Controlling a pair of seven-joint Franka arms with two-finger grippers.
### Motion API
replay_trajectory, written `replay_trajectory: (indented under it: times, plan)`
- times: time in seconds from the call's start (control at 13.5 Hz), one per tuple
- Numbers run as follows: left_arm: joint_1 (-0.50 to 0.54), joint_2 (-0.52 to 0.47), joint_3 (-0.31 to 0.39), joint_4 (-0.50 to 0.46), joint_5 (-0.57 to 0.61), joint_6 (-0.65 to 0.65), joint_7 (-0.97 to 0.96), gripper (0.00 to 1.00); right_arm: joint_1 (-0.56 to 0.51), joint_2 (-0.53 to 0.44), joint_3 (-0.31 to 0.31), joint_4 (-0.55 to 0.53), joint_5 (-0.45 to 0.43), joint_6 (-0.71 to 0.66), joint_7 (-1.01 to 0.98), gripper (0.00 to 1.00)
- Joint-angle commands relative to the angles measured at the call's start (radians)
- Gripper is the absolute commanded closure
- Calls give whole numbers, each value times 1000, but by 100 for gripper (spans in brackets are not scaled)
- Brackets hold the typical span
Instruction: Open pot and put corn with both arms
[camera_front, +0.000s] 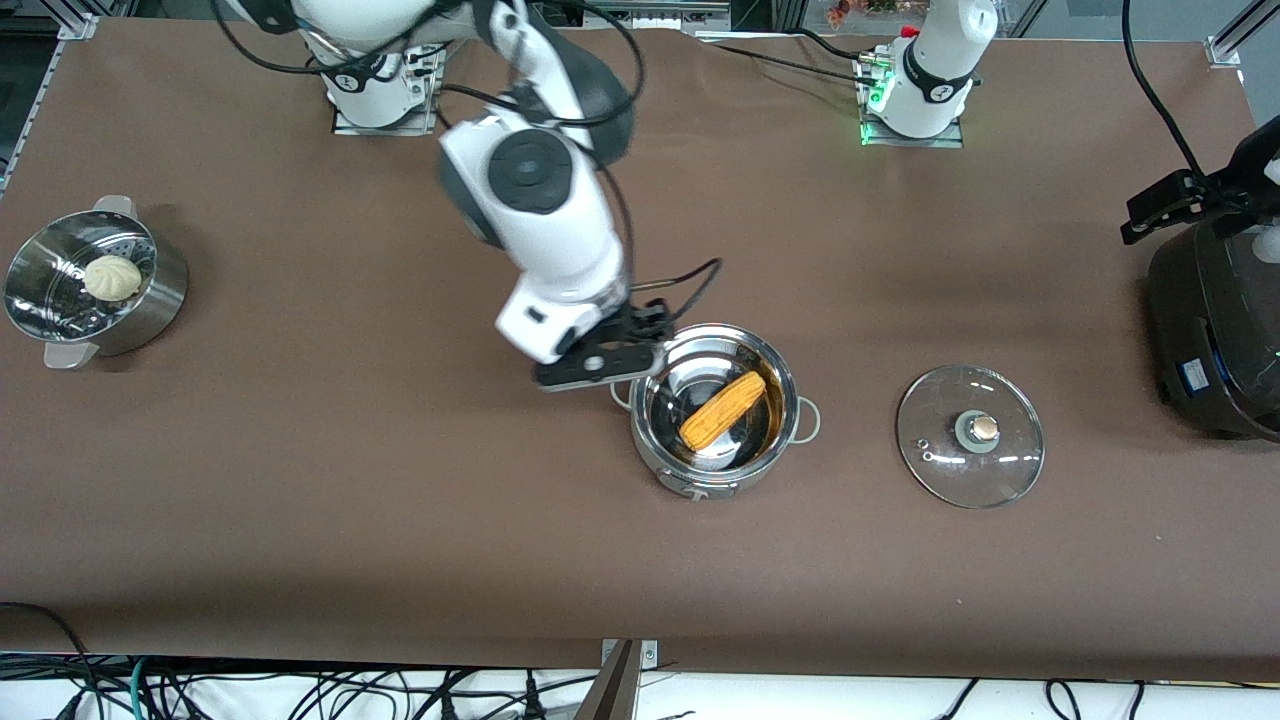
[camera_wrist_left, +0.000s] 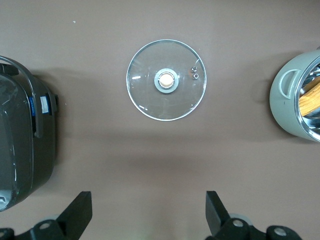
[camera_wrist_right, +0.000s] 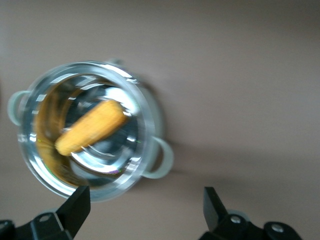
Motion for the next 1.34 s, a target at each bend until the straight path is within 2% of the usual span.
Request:
replay_trajectory:
  times: [0.0, 0.15, 0.37, 0.59, 0.67, 0.82, 1.04, 1.26]
  plan:
    - [-3, 16, 2, 36, -21, -20, -9, 0, -146, -126, 12, -38, 34, -209, -83, 0]
    - [-3, 14, 3, 36, -40, -24, -28, 0, -216, -154, -19, -38, 28, -326, -141, 0]
    - [-3, 14, 2, 36, -40, -24, -42, 0, -308, -181, -134, -38, 32, -458, -288, 0]
    - [-3, 12, 0, 35, -40, -27, -44, 0, -482, -204, -137, -47, 35, -495, -497, 0]
    - [-3, 12, -7, 36, -40, -27, -44, 0, -529, -227, -137, -80, 35, -488, -542, 0]
    - [-3, 12, -18, 35, -40, -27, -44, 0, -577, -330, -134, -236, 31, -419, -562, 0]
    - [-3, 12, -18, 36, -38, -27, -44, 0, -574, -511, -130, -523, -40, -181, -553, 0]
    - [-3, 12, -20, 35, -38, -28, -44, 0, -589, -684, -125, -700, -46, -147, -562, 0]
